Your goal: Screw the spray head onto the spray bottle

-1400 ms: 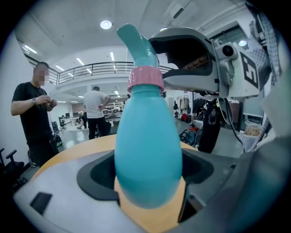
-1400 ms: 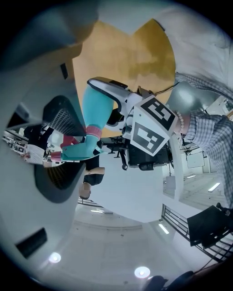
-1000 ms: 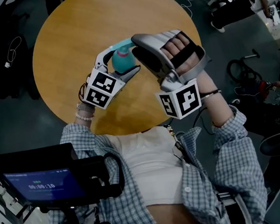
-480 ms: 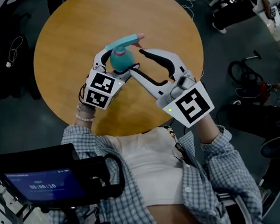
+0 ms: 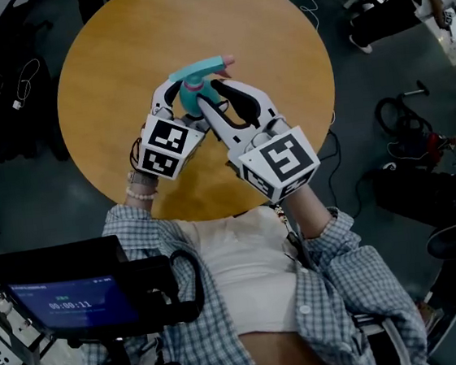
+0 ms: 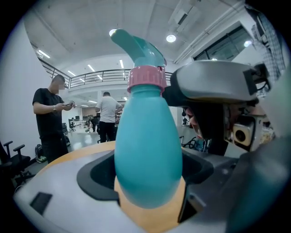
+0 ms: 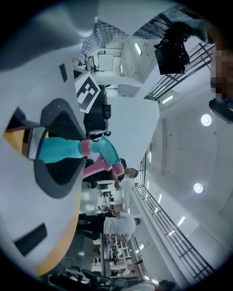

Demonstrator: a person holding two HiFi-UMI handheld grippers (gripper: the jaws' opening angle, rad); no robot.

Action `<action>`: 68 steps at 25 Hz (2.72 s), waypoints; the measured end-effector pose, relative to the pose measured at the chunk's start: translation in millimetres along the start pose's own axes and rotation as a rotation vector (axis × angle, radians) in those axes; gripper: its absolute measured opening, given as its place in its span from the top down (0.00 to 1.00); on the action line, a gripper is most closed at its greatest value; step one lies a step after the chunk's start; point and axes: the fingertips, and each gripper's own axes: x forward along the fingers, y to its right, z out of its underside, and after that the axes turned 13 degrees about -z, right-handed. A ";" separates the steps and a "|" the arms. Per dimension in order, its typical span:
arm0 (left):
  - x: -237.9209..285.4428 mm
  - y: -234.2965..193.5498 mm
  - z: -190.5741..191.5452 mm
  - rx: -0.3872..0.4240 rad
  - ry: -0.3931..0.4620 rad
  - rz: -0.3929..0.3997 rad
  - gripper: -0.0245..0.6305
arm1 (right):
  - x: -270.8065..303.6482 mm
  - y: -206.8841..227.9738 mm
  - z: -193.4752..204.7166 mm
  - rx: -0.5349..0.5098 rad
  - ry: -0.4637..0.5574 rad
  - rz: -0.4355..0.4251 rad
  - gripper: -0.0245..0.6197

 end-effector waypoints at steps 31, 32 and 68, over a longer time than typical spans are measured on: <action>20.3 1.7 -7.0 -0.028 -0.030 -0.054 0.33 | 7.6 11.5 -4.1 -0.227 -0.115 -0.015 0.80; 20.4 2.2 -5.8 -0.038 -0.034 -0.053 0.33 | 8.1 11.5 -2.6 -0.215 -0.119 0.000 0.80; -12.3 69.0 -7.7 -0.071 -0.042 0.426 0.33 | -21.1 -7.5 -8.1 -0.281 -0.178 -0.624 0.66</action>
